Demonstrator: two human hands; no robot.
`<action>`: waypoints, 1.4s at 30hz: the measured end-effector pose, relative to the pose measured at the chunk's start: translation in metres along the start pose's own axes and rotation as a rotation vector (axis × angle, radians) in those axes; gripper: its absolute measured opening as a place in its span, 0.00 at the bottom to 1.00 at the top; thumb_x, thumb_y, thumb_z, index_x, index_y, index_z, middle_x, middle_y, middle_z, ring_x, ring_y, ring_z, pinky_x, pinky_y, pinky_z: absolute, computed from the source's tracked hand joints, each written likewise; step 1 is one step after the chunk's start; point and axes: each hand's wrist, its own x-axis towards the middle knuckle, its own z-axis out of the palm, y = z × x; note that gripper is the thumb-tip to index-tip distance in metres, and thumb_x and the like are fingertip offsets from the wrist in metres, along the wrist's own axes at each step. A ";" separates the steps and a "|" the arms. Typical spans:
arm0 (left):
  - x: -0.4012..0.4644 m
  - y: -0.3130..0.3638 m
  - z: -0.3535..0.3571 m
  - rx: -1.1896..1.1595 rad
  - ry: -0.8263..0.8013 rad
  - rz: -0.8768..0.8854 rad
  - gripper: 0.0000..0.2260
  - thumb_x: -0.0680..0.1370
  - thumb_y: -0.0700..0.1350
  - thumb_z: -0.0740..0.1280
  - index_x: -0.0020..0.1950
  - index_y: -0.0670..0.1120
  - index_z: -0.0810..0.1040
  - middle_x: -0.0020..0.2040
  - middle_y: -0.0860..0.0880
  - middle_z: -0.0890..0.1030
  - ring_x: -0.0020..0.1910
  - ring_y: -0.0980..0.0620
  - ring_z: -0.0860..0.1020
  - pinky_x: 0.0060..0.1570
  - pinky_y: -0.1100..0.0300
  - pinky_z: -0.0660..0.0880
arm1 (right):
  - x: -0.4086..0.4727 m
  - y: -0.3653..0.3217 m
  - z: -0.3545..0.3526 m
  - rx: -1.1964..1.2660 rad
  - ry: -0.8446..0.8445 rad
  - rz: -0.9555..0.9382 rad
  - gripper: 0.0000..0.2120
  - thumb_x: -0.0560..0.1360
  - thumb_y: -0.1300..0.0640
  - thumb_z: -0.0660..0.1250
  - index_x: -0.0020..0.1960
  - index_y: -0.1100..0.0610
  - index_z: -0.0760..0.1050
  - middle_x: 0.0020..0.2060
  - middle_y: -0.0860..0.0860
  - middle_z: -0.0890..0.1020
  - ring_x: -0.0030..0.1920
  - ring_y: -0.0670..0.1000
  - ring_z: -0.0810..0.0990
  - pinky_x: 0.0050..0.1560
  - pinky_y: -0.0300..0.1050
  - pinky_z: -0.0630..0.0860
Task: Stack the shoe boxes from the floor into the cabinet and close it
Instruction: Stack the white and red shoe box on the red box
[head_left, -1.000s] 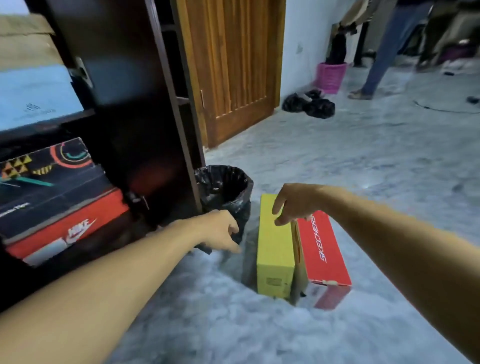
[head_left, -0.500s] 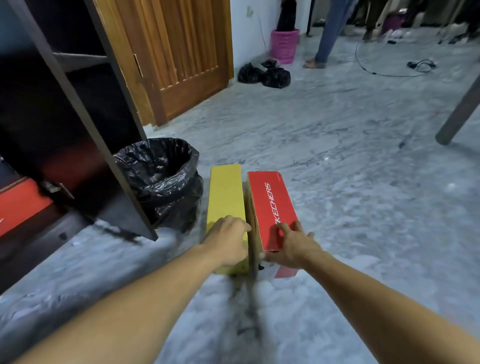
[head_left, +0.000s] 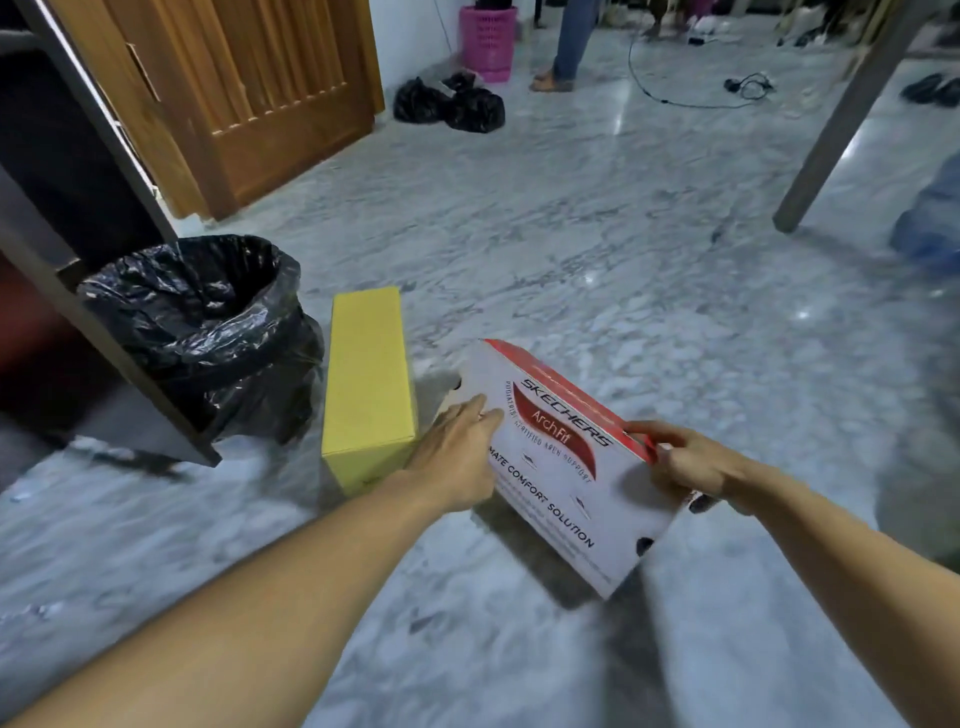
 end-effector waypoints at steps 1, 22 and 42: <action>0.003 0.002 0.007 0.014 -0.039 -0.031 0.37 0.73 0.45 0.70 0.78 0.46 0.55 0.79 0.43 0.48 0.77 0.43 0.53 0.75 0.50 0.54 | 0.000 0.012 -0.007 0.015 -0.015 0.026 0.36 0.55 0.58 0.55 0.59 0.31 0.72 0.47 0.46 0.80 0.41 0.51 0.76 0.38 0.45 0.75; 0.039 0.009 0.043 -0.088 -0.048 -0.197 0.42 0.59 0.54 0.81 0.66 0.45 0.64 0.63 0.45 0.59 0.64 0.44 0.61 0.61 0.52 0.66 | -0.037 0.084 0.059 -0.260 0.213 -0.058 0.64 0.51 0.26 0.72 0.73 0.59 0.51 0.76 0.55 0.45 0.70 0.60 0.67 0.60 0.52 0.73; 0.010 0.035 -0.002 -0.352 0.013 -0.183 0.49 0.63 0.44 0.80 0.78 0.51 0.56 0.66 0.46 0.68 0.68 0.44 0.68 0.60 0.58 0.68 | -0.048 0.084 -0.012 -0.068 0.480 -0.194 0.46 0.63 0.57 0.79 0.75 0.50 0.61 0.68 0.56 0.72 0.67 0.58 0.71 0.64 0.51 0.70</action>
